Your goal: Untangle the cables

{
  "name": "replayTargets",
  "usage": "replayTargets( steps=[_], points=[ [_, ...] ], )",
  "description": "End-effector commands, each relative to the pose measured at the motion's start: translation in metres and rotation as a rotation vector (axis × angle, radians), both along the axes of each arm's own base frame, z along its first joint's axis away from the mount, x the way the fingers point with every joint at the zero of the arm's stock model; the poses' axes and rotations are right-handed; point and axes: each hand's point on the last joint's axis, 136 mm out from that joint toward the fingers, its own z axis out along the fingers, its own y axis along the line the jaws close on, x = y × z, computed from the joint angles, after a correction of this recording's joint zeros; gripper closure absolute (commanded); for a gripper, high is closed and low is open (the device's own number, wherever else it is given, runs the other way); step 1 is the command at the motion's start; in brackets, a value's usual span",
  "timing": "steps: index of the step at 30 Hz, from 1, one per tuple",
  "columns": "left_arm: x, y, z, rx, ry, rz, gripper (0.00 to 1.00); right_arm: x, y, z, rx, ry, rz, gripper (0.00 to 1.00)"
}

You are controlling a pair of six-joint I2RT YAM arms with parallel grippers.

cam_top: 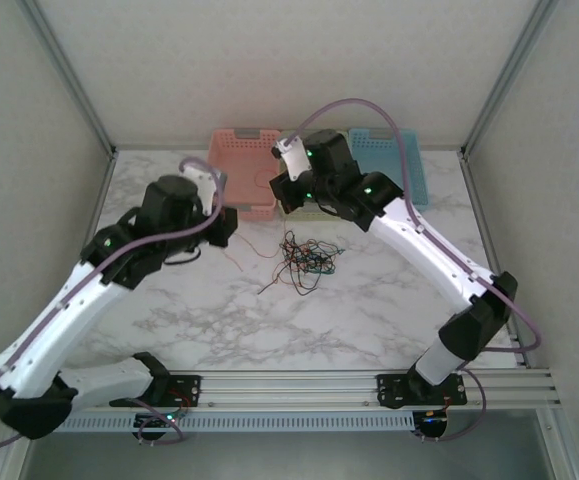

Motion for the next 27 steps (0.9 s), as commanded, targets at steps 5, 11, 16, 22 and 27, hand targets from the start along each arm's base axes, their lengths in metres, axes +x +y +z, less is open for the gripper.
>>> replayTargets(
  steps=[5,11,16,22,27],
  points=[
    [0.108,0.008,0.039,-0.111,-0.064,0.139,0.92,0.080,0.015,0.003,0.122,0.024,-0.208,1.00],
    [0.193,0.027,0.010,-0.175,0.016,0.244,0.92,0.130,0.046,-0.010,0.144,0.032,-0.252,1.00],
    [0.243,0.032,-0.046,-0.165,0.125,0.272,0.94,0.167,0.069,-0.043,0.095,0.031,-0.273,1.00],
    [0.273,0.033,-0.111,-0.152,0.227,0.278,0.85,0.193,0.090,-0.090,0.102,0.038,-0.277,0.96],
    [0.277,0.039,-0.131,-0.169,0.276,0.288,0.72,0.196,0.098,-0.128,0.099,0.099,-0.278,0.72]
  ],
)
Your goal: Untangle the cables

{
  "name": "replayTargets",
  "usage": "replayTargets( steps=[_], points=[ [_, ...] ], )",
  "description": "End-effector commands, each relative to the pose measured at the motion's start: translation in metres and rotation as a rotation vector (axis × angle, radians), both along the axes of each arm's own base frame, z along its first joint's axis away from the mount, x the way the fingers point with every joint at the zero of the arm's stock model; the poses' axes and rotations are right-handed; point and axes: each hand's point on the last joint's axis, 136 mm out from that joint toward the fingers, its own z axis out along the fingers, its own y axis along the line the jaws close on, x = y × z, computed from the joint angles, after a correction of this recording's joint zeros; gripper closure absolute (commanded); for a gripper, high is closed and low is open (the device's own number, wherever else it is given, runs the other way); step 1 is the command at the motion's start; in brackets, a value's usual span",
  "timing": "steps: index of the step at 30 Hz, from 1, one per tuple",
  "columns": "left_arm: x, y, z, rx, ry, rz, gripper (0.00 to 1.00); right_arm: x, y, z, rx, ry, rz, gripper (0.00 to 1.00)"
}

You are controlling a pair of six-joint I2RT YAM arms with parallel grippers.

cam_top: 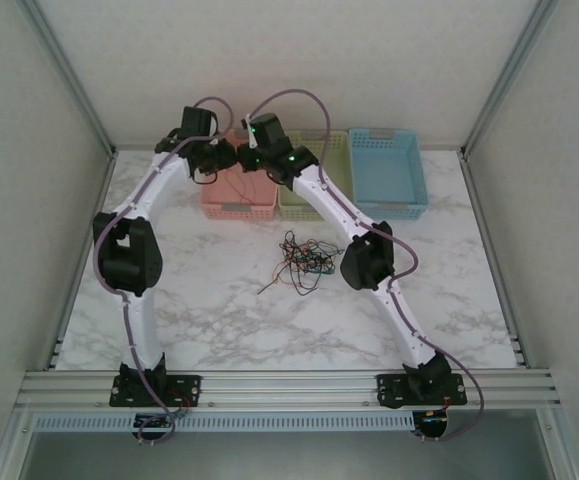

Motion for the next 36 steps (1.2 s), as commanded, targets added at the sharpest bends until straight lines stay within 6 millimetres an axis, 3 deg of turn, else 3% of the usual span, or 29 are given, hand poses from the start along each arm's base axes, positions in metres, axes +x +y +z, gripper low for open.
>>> replayTargets(
  steps=[1,7,15,21,26,30,36],
  points=[
    [0.005,-0.001,0.024,-0.070,-0.054,-0.015,0.71,0.000,0.008,-0.011,0.021,0.016,0.009,0.67],
    [-0.008,0.014,0.026,-0.074,-0.055,-0.004,0.53,0.007,-0.015,-0.018,-0.001,0.069,-0.050,0.50],
    [-0.021,0.005,0.024,-0.104,-0.012,-0.070,0.43,0.005,-0.040,0.004,0.013,0.107,-0.074,0.49],
    [-0.046,0.007,0.058,-0.129,-0.073,-0.080,0.43,-0.007,-0.077,0.027,0.021,0.152,-0.096,0.51],
    [-0.090,0.014,0.088,-0.184,-0.146,-0.044,0.44,-0.043,-0.103,0.034,-0.015,0.203,-0.082,0.53],
    [-0.145,0.015,0.107,-0.205,-0.189,-0.058,0.44,-0.085,-0.127,0.029,-0.043,0.256,-0.069,0.54],
    [-0.236,0.014,0.105,-0.205,-0.192,-0.107,0.41,-0.144,-0.175,-0.001,-0.134,0.284,-0.082,0.54]
  ],
)
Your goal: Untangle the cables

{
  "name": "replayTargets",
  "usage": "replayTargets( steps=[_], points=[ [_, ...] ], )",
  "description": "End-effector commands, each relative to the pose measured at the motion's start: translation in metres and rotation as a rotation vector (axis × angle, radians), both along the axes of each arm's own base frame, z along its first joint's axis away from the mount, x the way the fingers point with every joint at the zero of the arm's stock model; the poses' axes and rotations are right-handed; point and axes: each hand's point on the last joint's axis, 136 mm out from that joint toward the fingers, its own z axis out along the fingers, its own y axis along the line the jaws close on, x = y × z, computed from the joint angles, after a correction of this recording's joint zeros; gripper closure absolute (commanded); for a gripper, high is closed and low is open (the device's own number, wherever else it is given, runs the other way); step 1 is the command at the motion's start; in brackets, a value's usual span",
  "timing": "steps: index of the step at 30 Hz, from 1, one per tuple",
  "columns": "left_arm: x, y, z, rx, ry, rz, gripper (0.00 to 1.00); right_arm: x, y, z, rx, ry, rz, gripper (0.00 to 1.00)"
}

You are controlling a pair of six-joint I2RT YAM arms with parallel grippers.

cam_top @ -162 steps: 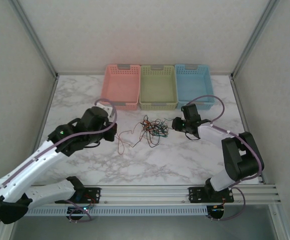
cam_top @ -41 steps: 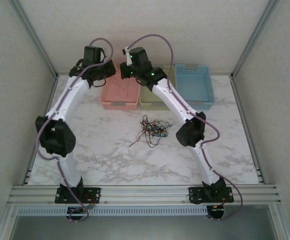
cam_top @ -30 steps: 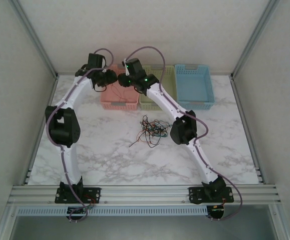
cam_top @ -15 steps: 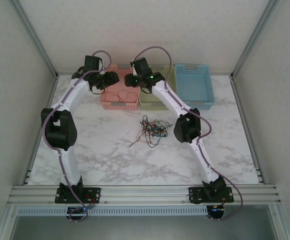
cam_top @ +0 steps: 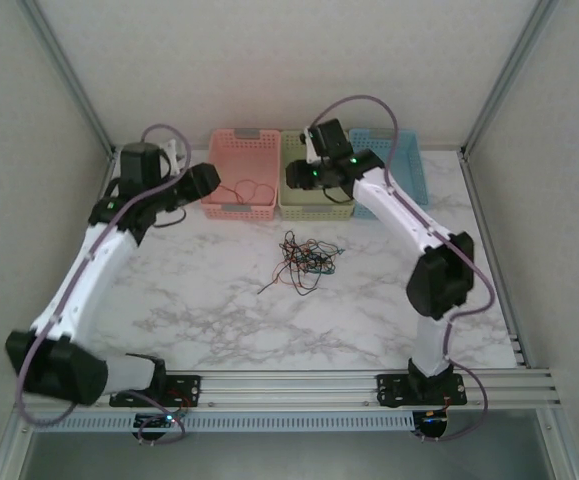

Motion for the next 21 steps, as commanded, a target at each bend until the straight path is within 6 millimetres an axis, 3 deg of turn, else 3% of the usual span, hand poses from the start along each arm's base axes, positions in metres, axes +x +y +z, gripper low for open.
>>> replayTargets(
  steps=[1,5,8,13,21],
  points=[
    [-0.043,-0.003,-0.023,-0.001,0.067,-0.028,0.41,-0.028,-0.021,-0.027,-0.069,0.020,0.024,0.55],
    [-0.089,-0.014,-0.049,-0.011,0.113,-0.095,0.41,-0.056,-0.036,-0.060,-0.142,0.066,0.098,0.56],
    [-0.109,-0.019,-0.074,-0.030,0.166,-0.126,0.40,-0.070,-0.041,-0.080,-0.168,0.117,0.122,0.56],
    [-0.117,-0.020,-0.106,-0.049,0.205,-0.118,0.40,-0.076,-0.065,-0.101,-0.235,0.159,0.020,0.57],
    [-0.109,-0.039,-0.135,-0.056,0.241,-0.137,0.40,-0.080,-0.093,-0.117,-0.098,0.250,-0.212,0.59]
  ],
)
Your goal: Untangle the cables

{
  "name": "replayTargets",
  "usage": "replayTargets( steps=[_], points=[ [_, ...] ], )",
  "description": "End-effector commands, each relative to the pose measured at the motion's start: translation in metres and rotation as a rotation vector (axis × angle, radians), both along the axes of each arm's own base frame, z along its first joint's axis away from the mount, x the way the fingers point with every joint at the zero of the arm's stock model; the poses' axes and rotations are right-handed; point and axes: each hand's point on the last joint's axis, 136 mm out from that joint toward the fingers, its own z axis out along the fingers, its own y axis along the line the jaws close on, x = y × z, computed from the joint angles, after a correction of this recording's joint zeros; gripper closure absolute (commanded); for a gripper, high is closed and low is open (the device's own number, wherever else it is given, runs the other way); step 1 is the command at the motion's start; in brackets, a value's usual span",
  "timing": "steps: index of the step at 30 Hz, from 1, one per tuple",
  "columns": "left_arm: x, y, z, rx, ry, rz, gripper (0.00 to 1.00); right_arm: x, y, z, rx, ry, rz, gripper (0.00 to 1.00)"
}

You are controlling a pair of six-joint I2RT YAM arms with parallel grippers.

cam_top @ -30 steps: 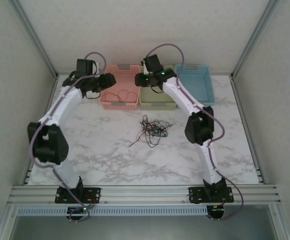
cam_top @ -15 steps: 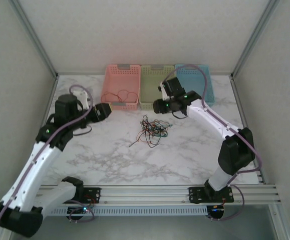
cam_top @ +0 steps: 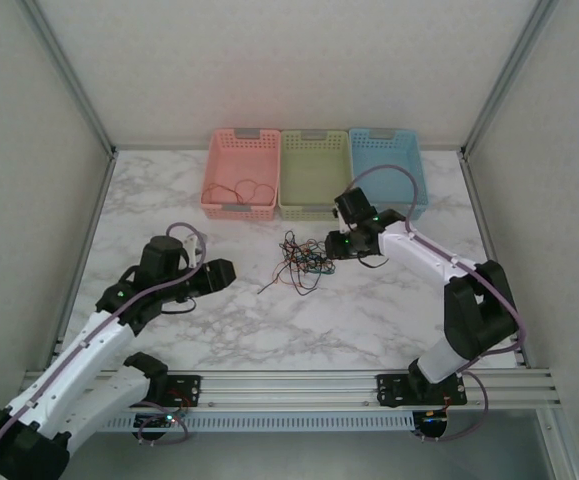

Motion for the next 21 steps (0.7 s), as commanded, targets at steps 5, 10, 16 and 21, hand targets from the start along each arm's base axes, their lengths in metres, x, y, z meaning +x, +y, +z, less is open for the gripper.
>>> replayTargets(
  steps=[5,10,16,21],
  points=[
    [0.015,-0.026,-0.003,0.012,-0.032,-0.037,0.40,0.012,-0.015,-0.001,0.115,-0.003,-0.189,0.60],
    [0.011,-0.030,-0.003,0.028,-0.035,-0.070,0.41,0.020,-0.037,-0.010,-0.022,-0.101,-0.041,0.66],
    [0.007,-0.027,0.001,0.056,-0.038,-0.083,0.40,0.019,-0.016,-0.017,-0.032,-0.109,0.240,0.61],
    [0.002,-0.023,0.010,0.084,-0.043,-0.104,0.40,0.031,-0.016,-0.003,-0.124,-0.171,0.381,0.55]
  ],
)
